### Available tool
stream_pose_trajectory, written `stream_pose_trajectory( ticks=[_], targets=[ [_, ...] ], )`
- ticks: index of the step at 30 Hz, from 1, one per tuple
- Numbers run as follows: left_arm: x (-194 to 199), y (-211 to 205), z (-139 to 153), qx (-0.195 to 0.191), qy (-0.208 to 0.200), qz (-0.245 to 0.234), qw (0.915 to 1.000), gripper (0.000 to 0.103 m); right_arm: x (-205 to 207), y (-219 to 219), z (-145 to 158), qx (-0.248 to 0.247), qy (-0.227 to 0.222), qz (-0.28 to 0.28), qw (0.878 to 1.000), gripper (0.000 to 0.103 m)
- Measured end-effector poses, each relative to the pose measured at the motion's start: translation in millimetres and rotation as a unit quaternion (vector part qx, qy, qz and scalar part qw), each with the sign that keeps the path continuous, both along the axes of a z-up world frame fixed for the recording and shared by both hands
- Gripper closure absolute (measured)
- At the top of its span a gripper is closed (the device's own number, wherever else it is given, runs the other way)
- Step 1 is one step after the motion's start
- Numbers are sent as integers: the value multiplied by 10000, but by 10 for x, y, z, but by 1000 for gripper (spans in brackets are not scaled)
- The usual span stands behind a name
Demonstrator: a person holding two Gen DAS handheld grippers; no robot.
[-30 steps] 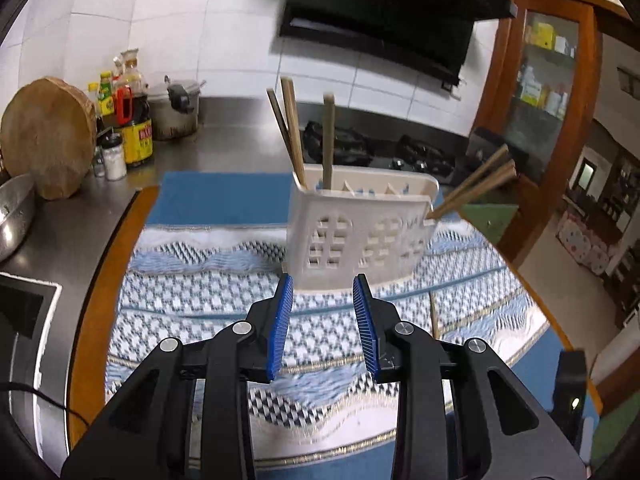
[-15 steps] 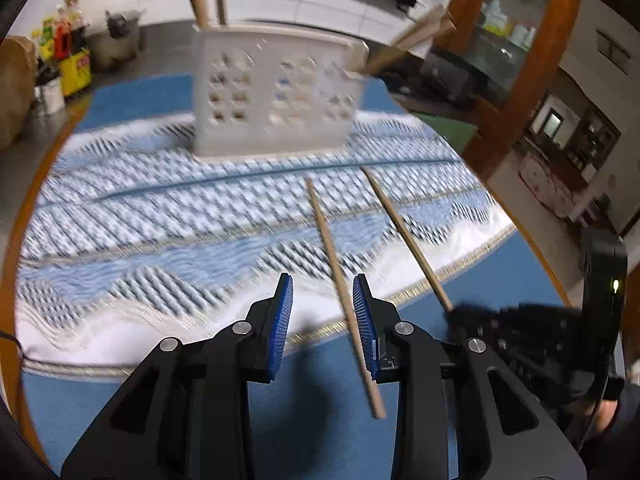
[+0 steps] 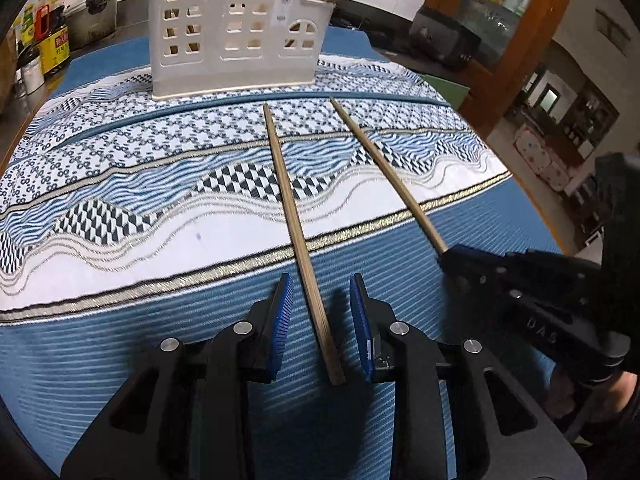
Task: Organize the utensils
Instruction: 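Grasp the last chopstick with the left gripper while the right gripper grasps the other, then lift both chopsticks upright, insert them into the white holder, and open both grippers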
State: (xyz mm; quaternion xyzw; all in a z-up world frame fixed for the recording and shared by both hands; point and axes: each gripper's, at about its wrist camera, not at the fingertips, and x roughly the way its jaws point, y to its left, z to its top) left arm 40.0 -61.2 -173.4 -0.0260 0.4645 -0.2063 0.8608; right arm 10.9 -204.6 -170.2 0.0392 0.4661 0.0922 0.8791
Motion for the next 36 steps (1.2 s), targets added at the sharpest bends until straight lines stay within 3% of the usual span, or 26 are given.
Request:
stream_pose_trajectory(
  ticks=[5,11,19,25,36],
  targets=[
    [10,-37,-7,365,-146,26,9992,94,9,3,-7,-27,-71,14,10000,96],
    [78,6,57,339,-55,90,9994,96,-11,-5,58,-79,-149,63,9998,96],
    [58,240,600,16,-667,196,9976,97,-133,46,651,-445,-1085,400,9923,96],
    [167,341,932,-213,-1089,364,9932,98,4,42,1184,-312,-1756,506,9827,96],
    [442,498,1416,-305,-1597,395,9859,98,452,62,1905,-148,-2192,938,9711,96]
  ],
)
